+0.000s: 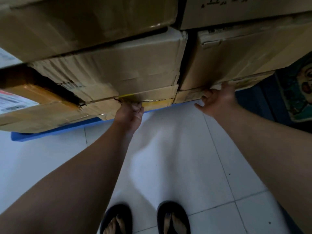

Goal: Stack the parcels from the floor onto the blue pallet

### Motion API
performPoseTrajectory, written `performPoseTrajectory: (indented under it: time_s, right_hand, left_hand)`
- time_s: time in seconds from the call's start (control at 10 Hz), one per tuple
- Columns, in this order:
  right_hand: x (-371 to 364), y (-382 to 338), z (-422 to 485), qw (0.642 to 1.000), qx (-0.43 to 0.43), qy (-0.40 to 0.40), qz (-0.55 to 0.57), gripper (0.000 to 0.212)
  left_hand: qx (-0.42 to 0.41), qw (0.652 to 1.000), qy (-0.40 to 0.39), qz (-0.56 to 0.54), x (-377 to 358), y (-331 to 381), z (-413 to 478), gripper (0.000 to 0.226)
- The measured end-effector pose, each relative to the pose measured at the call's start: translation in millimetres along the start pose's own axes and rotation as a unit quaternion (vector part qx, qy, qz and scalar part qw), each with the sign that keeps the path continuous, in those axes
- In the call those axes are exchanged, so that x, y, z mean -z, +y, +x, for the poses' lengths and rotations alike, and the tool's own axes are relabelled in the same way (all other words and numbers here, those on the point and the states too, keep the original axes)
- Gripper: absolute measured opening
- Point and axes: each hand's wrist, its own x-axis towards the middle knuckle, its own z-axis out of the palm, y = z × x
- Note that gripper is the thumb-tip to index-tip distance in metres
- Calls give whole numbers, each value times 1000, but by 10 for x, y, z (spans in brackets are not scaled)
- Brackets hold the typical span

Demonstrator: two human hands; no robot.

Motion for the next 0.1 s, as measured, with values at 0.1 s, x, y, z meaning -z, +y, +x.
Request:
performPoseTrajectory:
  time_s: [0.1]
  right_hand:
    - [19,103,-47,998,-37,0,-52,65]
  left_hand:
    - [18,996,-6,86,-35,-15,-67,38]
